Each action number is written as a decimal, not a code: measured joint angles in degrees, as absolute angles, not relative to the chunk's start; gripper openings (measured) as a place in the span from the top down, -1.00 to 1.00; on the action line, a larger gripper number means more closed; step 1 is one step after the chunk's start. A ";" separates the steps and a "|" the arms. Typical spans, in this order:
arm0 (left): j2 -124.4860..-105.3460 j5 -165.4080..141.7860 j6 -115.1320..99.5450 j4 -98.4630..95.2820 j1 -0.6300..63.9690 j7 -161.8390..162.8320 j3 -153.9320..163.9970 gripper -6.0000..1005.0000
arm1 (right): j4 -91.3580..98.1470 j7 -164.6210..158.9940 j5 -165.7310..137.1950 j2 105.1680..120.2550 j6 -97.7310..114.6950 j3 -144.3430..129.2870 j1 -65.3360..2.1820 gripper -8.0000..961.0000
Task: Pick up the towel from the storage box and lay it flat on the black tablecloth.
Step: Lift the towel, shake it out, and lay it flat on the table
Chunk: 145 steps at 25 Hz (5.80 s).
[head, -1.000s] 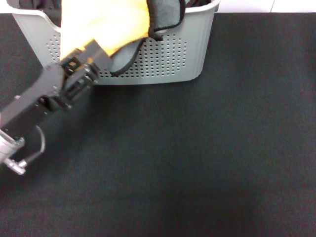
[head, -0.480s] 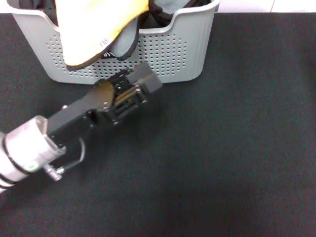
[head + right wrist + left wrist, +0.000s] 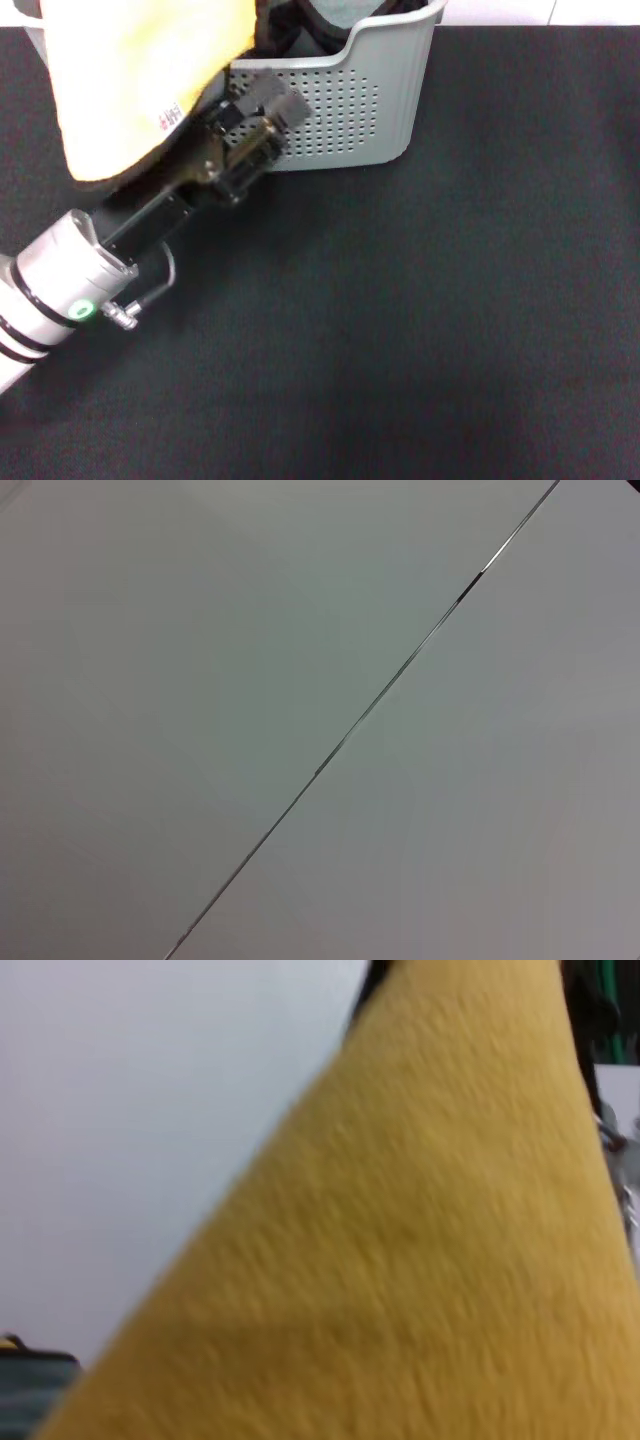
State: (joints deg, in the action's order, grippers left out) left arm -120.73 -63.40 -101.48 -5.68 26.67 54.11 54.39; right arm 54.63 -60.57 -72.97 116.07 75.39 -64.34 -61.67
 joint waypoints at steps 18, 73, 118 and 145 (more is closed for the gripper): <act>-120.76 -55.91 -98.93 -3.55 26.78 52.03 54.22 -0.02 | 54.85 -60.17 -70.16 116.10 75.86 -66.00 -60.60 0.91; -120.05 -69.45 -109.67 -5.46 26.97 57.12 54.91 0.49 | 53.41 -56.63 -68.72 116.18 72.61 -67.43 -57.53 0.89; -105.82 -53.16 -116.74 -26.62 26.20 111.70 55.91 0.96 | 87.06 -75.06 -74.28 115.73 72.24 -79.23 -16.46 0.88; -104.86 -78.39 -111.57 -24.13 19.23 119.13 55.87 0.96 | 68.05 -74.30 -73.75 115.41 92.40 -80.18 -4.50 0.87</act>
